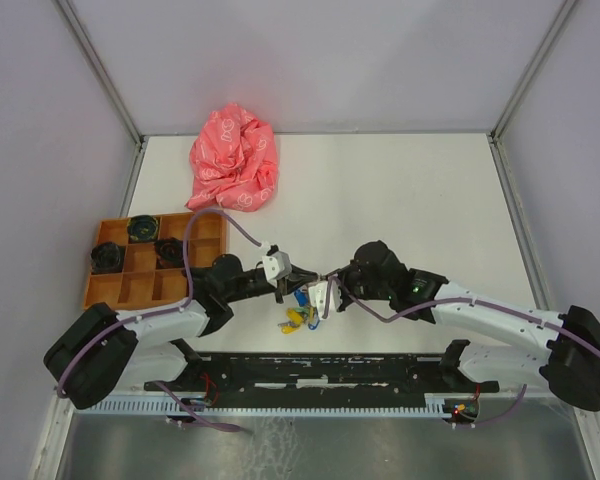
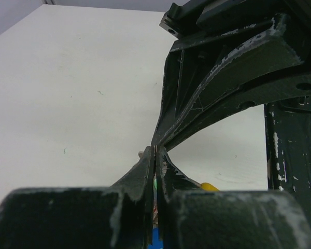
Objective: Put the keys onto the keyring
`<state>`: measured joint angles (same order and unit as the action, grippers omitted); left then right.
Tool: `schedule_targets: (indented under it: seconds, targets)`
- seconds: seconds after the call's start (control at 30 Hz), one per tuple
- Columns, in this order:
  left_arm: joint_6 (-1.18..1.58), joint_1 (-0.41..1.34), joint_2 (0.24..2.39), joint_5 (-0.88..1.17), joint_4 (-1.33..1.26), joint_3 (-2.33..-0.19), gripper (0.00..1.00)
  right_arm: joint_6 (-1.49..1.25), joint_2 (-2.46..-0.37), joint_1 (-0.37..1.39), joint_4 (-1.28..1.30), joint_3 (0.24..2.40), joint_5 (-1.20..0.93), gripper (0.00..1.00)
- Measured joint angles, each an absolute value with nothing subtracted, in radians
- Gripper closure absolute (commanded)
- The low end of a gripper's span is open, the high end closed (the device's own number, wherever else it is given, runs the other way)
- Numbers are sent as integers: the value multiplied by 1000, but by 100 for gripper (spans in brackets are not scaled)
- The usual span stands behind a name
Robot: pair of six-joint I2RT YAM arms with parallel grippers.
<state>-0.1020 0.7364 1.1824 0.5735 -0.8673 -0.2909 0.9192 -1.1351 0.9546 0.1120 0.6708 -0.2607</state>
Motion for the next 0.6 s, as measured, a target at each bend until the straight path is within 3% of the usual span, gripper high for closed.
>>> schedule_targets:
  seconds: [0.17, 0.6]
  targets:
    - [-112, 736, 1161, 548, -853, -287, 69, 933, -1124, 955, 157, 678, -242, 99]
    - [-197, 736, 1143, 588, -726, -302, 62, 992, -1141, 955, 336, 809, -247, 99]
